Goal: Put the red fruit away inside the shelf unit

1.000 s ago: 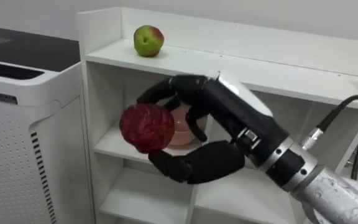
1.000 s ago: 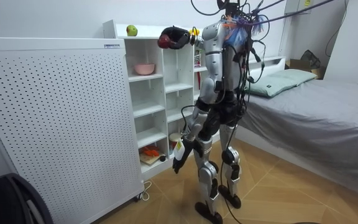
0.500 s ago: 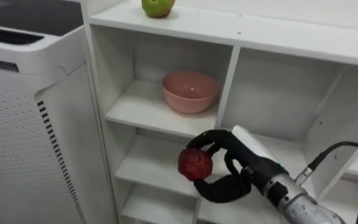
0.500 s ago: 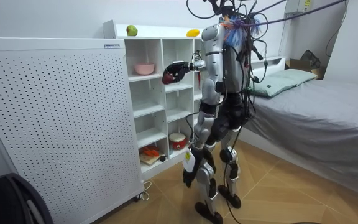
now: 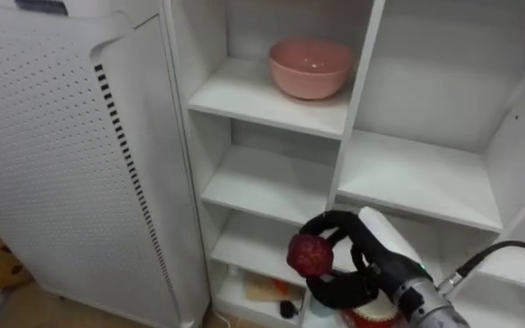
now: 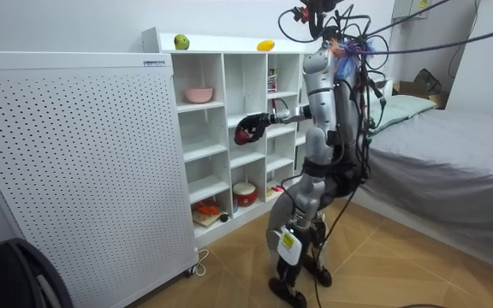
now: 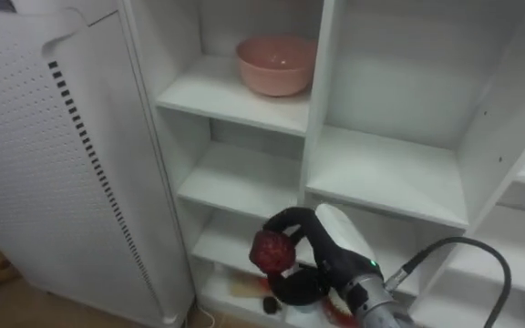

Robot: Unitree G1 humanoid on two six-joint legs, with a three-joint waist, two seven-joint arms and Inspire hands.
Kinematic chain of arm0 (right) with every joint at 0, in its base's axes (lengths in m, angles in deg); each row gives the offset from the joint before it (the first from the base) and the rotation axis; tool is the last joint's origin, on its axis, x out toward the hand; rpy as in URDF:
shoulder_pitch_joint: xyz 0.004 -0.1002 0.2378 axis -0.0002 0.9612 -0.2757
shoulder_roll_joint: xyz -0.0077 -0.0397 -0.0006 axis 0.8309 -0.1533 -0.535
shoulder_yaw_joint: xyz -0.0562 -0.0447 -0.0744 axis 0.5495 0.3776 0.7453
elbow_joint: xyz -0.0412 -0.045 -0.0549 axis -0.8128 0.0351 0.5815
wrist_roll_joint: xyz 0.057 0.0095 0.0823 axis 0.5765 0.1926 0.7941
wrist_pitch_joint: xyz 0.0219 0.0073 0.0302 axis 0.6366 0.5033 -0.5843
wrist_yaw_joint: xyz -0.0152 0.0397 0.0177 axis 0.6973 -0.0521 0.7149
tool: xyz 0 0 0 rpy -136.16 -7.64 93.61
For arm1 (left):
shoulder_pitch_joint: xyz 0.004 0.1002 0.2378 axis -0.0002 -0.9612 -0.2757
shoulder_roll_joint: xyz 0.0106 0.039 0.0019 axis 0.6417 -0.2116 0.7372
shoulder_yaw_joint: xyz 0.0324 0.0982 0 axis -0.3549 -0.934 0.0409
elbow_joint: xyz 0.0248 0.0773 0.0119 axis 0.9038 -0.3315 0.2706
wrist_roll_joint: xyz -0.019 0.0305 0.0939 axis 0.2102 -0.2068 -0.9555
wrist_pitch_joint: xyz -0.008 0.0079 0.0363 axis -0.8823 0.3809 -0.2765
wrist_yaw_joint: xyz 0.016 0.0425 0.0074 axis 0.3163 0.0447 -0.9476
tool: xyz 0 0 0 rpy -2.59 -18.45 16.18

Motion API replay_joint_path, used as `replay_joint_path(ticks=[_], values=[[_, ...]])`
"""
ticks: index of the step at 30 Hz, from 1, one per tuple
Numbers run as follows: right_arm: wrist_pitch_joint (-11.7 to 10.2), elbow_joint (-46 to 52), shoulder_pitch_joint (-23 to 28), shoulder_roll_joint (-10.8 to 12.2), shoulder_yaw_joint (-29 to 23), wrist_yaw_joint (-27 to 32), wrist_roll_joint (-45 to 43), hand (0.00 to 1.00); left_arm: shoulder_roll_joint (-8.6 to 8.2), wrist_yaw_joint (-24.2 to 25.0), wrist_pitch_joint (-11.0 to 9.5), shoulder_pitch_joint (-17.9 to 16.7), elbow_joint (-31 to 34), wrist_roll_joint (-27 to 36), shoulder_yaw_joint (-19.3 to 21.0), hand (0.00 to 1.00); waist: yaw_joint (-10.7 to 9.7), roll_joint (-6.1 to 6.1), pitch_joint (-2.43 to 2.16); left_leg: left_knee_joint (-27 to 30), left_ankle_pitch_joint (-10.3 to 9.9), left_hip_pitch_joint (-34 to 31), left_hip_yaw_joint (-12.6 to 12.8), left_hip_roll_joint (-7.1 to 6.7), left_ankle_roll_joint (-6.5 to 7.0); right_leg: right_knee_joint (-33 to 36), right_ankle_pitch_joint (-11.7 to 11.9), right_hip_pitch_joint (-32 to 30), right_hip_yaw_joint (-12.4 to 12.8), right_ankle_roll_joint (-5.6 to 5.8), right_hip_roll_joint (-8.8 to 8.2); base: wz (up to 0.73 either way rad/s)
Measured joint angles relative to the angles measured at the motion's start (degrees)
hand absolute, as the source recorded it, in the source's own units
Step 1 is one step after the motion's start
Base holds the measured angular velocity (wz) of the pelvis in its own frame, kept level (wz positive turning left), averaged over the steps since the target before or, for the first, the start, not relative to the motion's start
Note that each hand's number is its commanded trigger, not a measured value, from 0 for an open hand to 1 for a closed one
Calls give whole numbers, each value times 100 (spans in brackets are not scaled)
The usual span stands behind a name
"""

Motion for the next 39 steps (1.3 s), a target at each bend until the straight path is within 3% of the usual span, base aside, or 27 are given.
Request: replay_joint_path(ticks=[5, 14, 18, 27, 33, 39], values=[[-2, -262, 0, -2, 29, 258, 1, 100, -12, -71, 26, -6, 28, 286, -142, 0, 72, 69, -13, 322, 22, -557, -23, 14, -39, 362, -50, -554, 5, -57, -29, 1], [12, -787, -241, -113, 75, 593, 5, 100, 15, -149, 67, -20, 209, 301, -216, 0, 158, 73, -22, 679, 42, -1299, -18, -14, -72, 842, -119, -1287, -63, -170, -193, 6], [9, -1320, -661, -332, 166, 823, -47, 100, 46, -194, 42, -107, 509, 516, -231, 0, 144, 6, -17, 848, 66, -1687, -38, -8, -113, 1050, -194, -1619, -147, -262, -282, 13], [28, -2303, -1322, -836, 187, 1536, -224, 100, 176, -165, 26, -315, 722, 679, -249, 0, 174, -111, -1, 977, 99, -2280, -10, 103, -115, 1156, -193, -2121, -265, -250, -323, 8], [287, -2769, -1792, -1235, 368, 1994, -234, 100, 332, -171, 75, -592, 975, 724, -279, 0, 174, -242, 43, 1031, 131, -2547, 45, 75, -70, 1294, -207, -2430, -253, -271, -455, 2], [495, -3072, -2133, -1473, 416, 2305, -451, 100, 456, -172, 245, -610, 1381, 736, -262, 0, 130, -250, 43, 1213, 111, -2830, 63, -8, -34, 1536, -285, -2682, -251, -261, -611, 9]])
